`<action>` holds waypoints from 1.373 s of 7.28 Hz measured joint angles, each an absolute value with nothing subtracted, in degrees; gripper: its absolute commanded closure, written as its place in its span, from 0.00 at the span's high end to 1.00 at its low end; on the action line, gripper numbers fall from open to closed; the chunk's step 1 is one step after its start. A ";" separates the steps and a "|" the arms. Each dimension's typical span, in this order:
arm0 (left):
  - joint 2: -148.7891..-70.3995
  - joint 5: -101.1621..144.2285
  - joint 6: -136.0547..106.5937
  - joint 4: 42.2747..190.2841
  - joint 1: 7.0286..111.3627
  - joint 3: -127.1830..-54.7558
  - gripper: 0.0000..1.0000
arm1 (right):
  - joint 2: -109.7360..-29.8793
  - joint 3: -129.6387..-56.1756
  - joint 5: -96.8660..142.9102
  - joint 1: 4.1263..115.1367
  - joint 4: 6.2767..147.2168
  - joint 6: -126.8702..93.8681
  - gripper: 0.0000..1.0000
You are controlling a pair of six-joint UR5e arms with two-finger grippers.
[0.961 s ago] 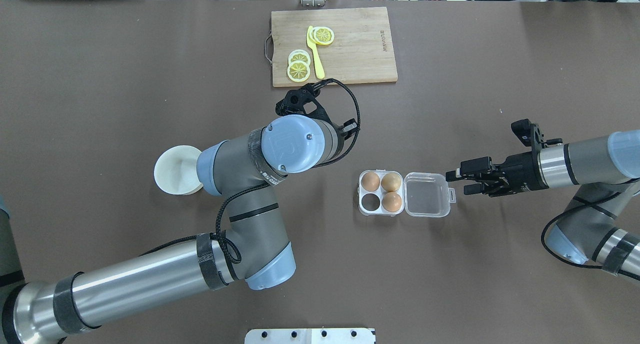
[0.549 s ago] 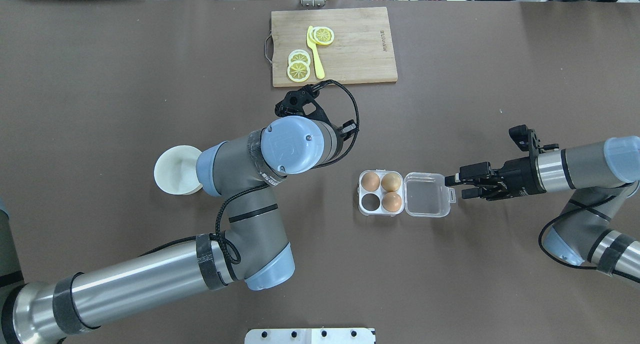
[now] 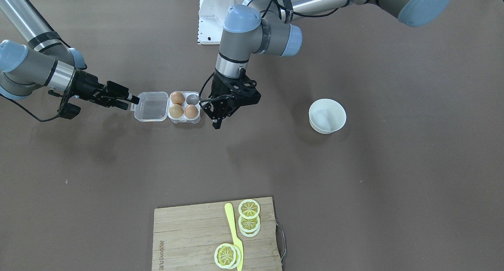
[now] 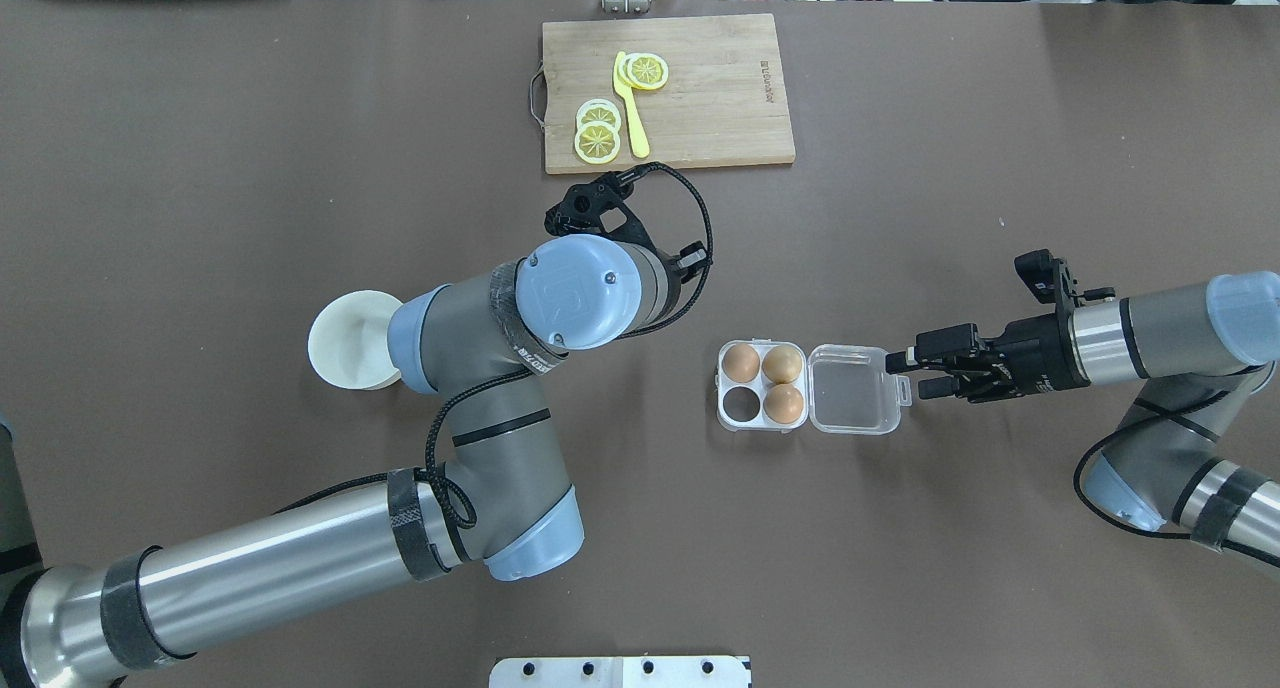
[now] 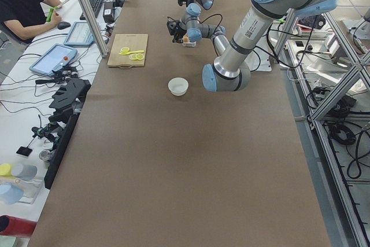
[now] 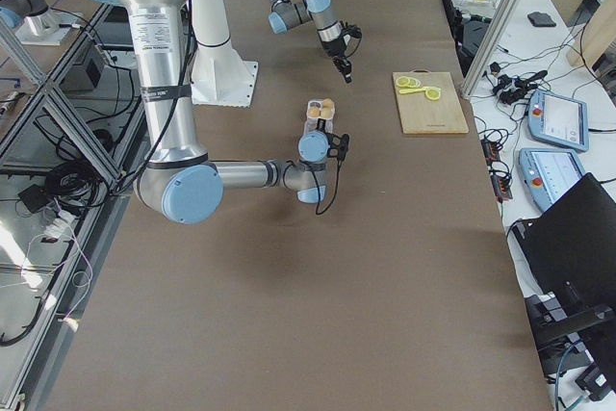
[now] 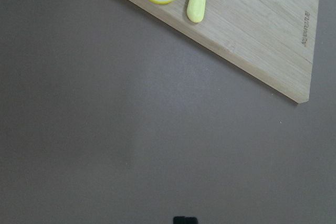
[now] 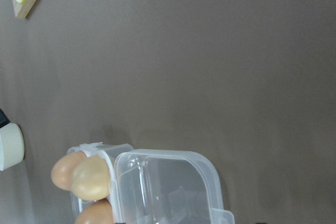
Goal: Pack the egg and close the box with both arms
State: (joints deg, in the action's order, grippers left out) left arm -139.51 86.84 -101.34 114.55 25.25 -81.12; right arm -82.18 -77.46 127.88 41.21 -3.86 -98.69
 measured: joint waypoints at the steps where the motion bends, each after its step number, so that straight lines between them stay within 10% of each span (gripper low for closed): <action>1: -139.49 86.84 -101.34 114.61 25.26 -81.12 0.00 | -82.18 -77.46 127.84 41.09 -3.73 -98.70 0.82; 10: -139.39 86.83 -101.25 114.70 25.31 -81.12 0.00 | -82.10 -76.88 127.85 40.37 -3.50 -98.61 0.51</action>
